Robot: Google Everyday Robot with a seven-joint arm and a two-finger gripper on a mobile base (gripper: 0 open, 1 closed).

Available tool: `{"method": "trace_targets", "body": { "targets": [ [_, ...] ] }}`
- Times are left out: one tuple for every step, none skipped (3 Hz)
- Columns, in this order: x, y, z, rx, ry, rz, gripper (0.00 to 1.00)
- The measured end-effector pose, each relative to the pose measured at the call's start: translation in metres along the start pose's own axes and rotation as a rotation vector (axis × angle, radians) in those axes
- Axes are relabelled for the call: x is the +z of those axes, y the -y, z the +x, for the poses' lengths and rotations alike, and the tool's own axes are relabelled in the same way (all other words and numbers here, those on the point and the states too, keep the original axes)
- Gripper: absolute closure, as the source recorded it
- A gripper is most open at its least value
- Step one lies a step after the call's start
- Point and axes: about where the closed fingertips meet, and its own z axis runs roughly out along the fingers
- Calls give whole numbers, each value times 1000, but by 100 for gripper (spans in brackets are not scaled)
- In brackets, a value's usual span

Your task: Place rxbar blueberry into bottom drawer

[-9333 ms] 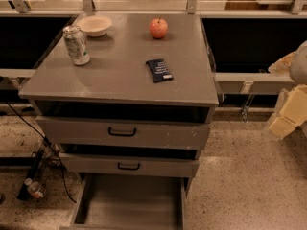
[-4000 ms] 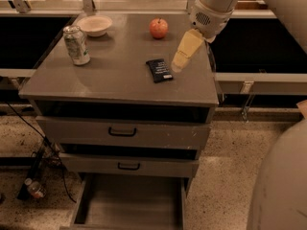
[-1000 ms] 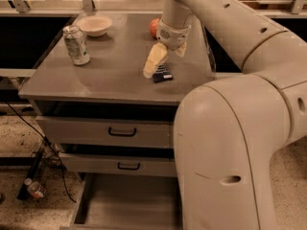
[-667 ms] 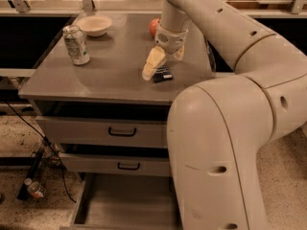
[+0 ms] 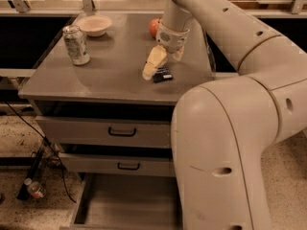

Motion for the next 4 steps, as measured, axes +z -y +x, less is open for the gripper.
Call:
{"method": "trace_targets", "body": {
  "targets": [
    [-9,-11,3,-47,11,-5,0],
    [-5,-9,-1,-48,20,-5,0],
    [8,-2,-12,-50,27,-30,0],
    [8,-2,-12,-50,27,-30,2]
  ]
}}
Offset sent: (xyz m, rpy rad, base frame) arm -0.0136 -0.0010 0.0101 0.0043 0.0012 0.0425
